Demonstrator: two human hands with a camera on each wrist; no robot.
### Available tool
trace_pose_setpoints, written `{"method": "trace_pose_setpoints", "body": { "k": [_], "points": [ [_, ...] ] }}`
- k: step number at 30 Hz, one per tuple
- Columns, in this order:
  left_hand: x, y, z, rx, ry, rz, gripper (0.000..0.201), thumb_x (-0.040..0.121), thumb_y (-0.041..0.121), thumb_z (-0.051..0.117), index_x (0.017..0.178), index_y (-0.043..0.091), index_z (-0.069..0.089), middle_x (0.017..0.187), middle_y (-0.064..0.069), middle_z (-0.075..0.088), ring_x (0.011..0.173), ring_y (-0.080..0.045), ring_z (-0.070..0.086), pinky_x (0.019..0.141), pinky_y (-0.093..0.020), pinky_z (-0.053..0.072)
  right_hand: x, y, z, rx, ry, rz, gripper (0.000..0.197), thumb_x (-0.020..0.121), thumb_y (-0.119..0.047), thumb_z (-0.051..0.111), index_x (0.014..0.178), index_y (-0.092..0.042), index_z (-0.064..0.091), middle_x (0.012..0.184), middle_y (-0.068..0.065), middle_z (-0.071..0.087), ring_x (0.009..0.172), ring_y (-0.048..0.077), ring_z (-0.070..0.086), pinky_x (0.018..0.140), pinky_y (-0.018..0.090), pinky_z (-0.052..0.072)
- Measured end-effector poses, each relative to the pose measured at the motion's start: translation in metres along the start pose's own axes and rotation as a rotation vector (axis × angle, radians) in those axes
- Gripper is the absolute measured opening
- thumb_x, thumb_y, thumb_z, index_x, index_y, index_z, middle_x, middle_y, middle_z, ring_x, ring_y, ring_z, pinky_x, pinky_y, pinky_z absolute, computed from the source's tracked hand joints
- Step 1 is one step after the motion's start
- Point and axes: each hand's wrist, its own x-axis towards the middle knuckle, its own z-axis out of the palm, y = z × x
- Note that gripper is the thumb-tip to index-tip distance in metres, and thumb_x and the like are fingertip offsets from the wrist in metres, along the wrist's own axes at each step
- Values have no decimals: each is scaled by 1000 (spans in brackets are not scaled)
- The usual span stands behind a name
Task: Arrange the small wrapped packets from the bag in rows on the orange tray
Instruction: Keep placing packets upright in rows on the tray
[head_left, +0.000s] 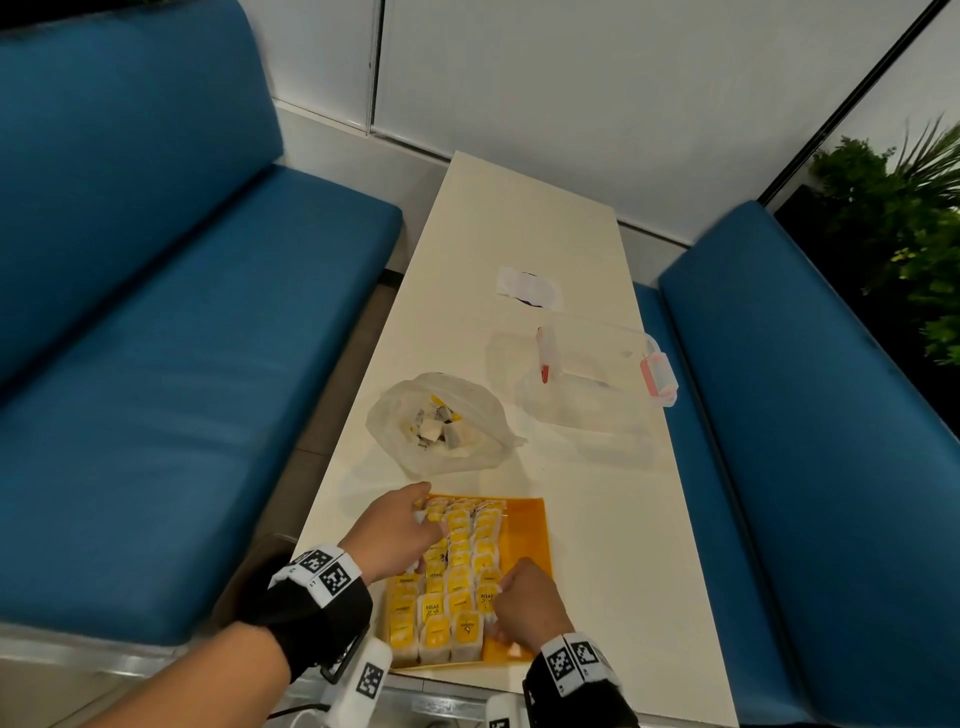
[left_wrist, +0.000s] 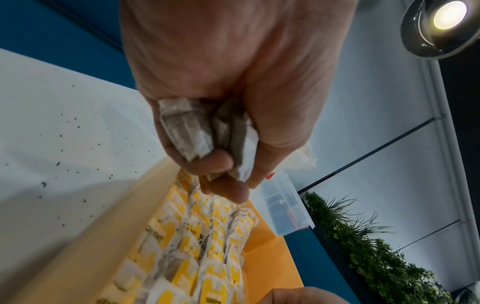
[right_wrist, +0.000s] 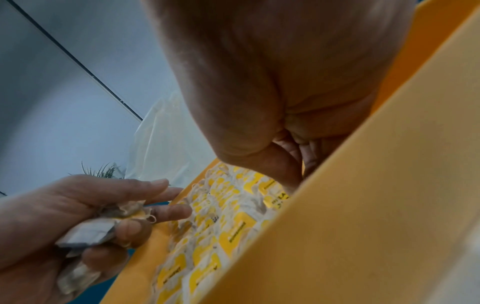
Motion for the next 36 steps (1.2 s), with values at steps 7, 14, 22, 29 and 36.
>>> {"method": "trace_pose_setpoints", "body": {
  "k": [7,14,22,29,36],
  "points": [
    [-2,-1,-1,-14,-9,16,74,93,38,67,157,19,34,140,-5,60,97,-21,74,83,-35,61,-2,-1,0,-15,13,-11,24,81,-5,49,104,-12,51,105,12,67,93,30,70,77,40,60],
    [-15,20,-10,-413,-103,-163,47,100,57,49,132,24,59,105,-9,74,64,-19,66,52,-25,44,-27,-22,-29,-34,155,-223,17,90,-13,55,105,-18,52,98,1,62,84,16,61,61,22,44],
    [-22,36,-4,-766,-262,-245,75,100,68,30,121,5,66,86,-19,68,61,-29,65,53,-31,45,-58,-60,-39,183,181,-656,18,90,-12,67,103,-24,68,95,-8,61,81,-8,55,70,7,43],
    [-24,36,-2,-749,-294,-250,68,102,61,36,128,3,60,86,-19,67,60,-28,65,43,-26,44,-47,-58,-38,163,176,-592,25,87,-12,67,103,-30,66,97,-11,59,75,-9,55,66,6,43],
    [-22,33,-2,-698,-256,-270,56,103,51,48,124,0,59,82,-15,67,61,-30,68,48,-28,43,-37,-49,-35,105,134,-627,31,83,-7,69,105,-29,70,101,-14,56,77,6,58,75,13,50]
  ]
}}
